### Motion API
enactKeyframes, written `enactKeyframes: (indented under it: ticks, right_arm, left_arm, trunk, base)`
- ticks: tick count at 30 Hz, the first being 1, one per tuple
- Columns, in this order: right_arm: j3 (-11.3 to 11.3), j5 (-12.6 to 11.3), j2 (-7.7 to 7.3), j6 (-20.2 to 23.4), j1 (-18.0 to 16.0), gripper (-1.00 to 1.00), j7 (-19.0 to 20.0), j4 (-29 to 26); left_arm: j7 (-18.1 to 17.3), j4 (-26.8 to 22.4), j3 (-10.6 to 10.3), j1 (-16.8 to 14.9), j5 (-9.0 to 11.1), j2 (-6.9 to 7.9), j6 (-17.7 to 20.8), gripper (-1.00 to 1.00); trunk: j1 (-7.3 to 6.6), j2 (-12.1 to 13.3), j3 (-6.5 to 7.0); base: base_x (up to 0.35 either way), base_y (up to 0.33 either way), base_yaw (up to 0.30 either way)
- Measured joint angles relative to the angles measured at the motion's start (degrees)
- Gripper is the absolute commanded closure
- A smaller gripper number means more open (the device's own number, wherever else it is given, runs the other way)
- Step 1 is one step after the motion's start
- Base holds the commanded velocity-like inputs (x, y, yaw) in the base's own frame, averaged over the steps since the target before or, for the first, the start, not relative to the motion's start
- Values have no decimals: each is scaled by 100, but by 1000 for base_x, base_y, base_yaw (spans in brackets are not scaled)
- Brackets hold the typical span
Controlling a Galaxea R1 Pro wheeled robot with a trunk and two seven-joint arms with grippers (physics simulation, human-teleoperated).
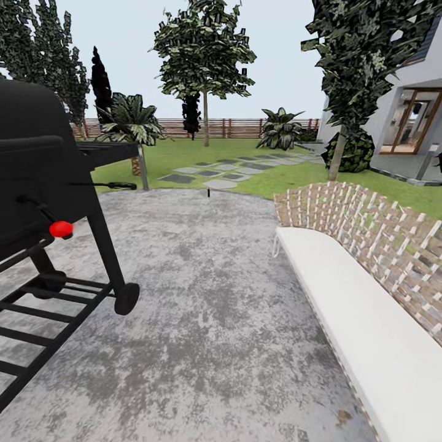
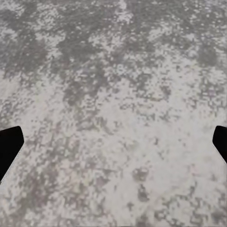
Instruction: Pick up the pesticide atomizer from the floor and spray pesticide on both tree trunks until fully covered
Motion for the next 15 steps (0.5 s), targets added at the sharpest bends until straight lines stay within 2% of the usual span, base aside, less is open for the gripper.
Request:
enactKeyframes:
  ticks: [15]
  right_arm:
    - [0, 4, 0, 5, 0, -100, -7, 1]
  left_arm:
    - [0, 0, 0, 0, 2, 0, 5, -100]
  trunk:
    - [0, 0, 0]
  base:
    - [338, 0, 0]
